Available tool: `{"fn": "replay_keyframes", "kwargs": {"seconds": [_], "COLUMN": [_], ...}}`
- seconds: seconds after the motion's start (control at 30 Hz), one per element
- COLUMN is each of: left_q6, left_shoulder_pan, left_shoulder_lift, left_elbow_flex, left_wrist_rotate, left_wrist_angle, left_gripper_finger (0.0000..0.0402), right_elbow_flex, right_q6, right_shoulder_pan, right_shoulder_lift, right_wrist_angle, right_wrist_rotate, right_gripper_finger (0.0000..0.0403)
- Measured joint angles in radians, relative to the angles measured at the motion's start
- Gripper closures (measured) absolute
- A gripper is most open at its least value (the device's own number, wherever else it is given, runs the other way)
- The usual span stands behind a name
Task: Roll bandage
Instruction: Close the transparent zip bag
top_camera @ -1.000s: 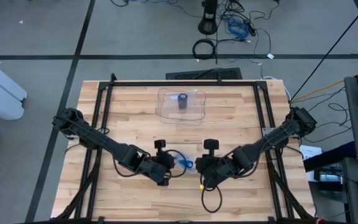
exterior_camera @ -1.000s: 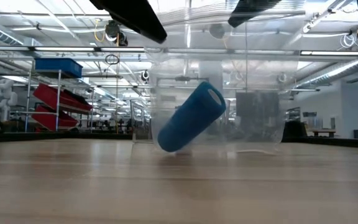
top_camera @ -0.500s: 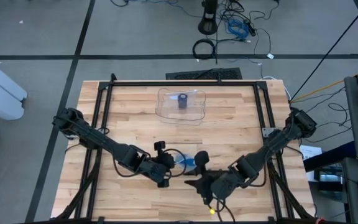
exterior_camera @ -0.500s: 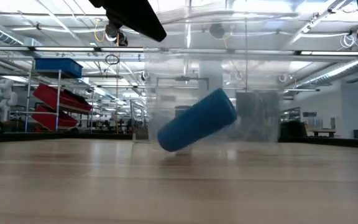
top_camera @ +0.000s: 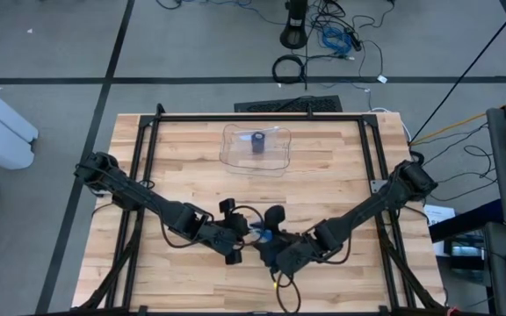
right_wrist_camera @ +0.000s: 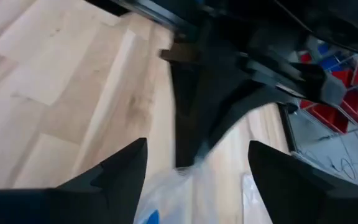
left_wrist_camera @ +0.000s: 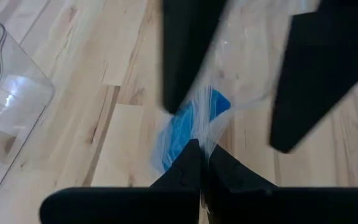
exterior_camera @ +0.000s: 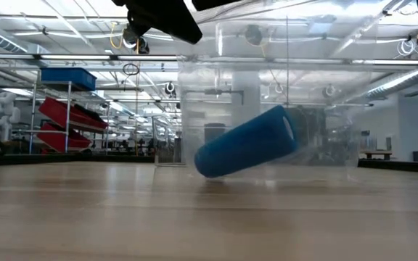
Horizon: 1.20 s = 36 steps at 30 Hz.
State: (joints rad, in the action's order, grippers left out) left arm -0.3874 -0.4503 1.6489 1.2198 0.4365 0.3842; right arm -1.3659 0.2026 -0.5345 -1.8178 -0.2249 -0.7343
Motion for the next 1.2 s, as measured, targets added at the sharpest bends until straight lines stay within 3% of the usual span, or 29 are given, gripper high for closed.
{"fn": "replay_keyframes", "kwargs": {"seconds": [0.17,0.3,0.57,0.8,1.03,1.2], "left_q6": [0.0,-0.001,-0.002,-0.003,0.016,0.021], "left_shoulder_pan": [0.0,0.0,-0.001,0.0,-0.008,-0.01], "left_shoulder_lift": [0.0,0.0,0.0,0.0,0.0,0.0], "left_elbow_flex": [0.0,0.0,0.0,0.002,0.002,0.002], "left_wrist_rotate": [-0.003,-0.004,-0.038,-0.045,-0.044,-0.07], "left_wrist_angle": [0.0,-0.001,0.0,0.025,0.012,0.023], "left_gripper_finger": [0.0401,0.0401,0.0401,0.0401,0.0383,0.0381], "right_elbow_flex": [0.0,0.0,0.0,0.0,0.0,0.0], "right_q6": [-0.052,-0.119,-0.116,-0.158,-0.272,-0.312], "right_shoulder_pan": [0.026,0.037,0.028,0.016,0.023,0.023], "right_shoulder_lift": [0.004,0.004,0.004,0.043,0.086,0.103], "right_wrist_angle": [-0.047,-0.128,-0.178,-0.209,-0.265,-0.351], "right_wrist_rotate": [0.016,0.029,0.028,0.041,0.217,0.201], "right_gripper_finger": [0.0165,0.0213,0.0386,0.04,0.0402,0.0403]}}
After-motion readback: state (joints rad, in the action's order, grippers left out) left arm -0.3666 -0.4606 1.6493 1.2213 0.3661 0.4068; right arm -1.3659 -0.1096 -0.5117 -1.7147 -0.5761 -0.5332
